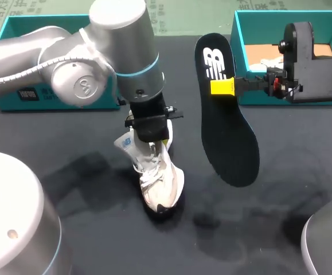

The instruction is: Take the shoe out of the shoebox, open the shoe tongue, remove and reinsert the insole, then place the shoe into the shoebox

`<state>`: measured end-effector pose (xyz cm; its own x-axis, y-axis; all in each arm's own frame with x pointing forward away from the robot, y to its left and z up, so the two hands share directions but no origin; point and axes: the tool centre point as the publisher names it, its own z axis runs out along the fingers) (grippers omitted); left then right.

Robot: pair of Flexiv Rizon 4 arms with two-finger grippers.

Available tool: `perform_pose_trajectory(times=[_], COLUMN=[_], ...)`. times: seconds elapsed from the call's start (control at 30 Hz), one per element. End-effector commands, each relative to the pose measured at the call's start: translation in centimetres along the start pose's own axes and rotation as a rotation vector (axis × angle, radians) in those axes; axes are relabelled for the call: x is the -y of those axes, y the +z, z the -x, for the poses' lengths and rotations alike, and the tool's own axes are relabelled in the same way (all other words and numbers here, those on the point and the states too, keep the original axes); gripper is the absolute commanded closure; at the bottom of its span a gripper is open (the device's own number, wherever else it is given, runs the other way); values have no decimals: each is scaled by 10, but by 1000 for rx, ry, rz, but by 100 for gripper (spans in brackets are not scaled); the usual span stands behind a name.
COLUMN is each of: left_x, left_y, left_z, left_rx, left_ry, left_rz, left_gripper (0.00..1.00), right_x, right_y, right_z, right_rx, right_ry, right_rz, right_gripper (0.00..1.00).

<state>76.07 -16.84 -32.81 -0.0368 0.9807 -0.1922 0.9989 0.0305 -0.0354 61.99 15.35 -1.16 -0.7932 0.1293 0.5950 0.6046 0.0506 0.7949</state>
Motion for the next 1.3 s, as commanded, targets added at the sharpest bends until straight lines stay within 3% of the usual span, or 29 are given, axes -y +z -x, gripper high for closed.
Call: perform_pose_trajectory(times=[0.03,1.2,1.23,1.3], left_x=[0,-9,-9,-9], left_y=[8,70,71,71], left_z=[5,52,52,53], left_rx=[6,-69,-70,-71], left_ry=[44,103,107,112], left_rz=[3,-72,-73,-72], left_gripper=[100,100,98,71], right_x=[0,0,0,0], right_y=[2,2,2,2], right_z=[1,1,1,1], right_rx=[0,0,0,0], right_ry=[1,1,1,1], right_rz=[0,0,0,0], right_gripper=[100,100,100,100])
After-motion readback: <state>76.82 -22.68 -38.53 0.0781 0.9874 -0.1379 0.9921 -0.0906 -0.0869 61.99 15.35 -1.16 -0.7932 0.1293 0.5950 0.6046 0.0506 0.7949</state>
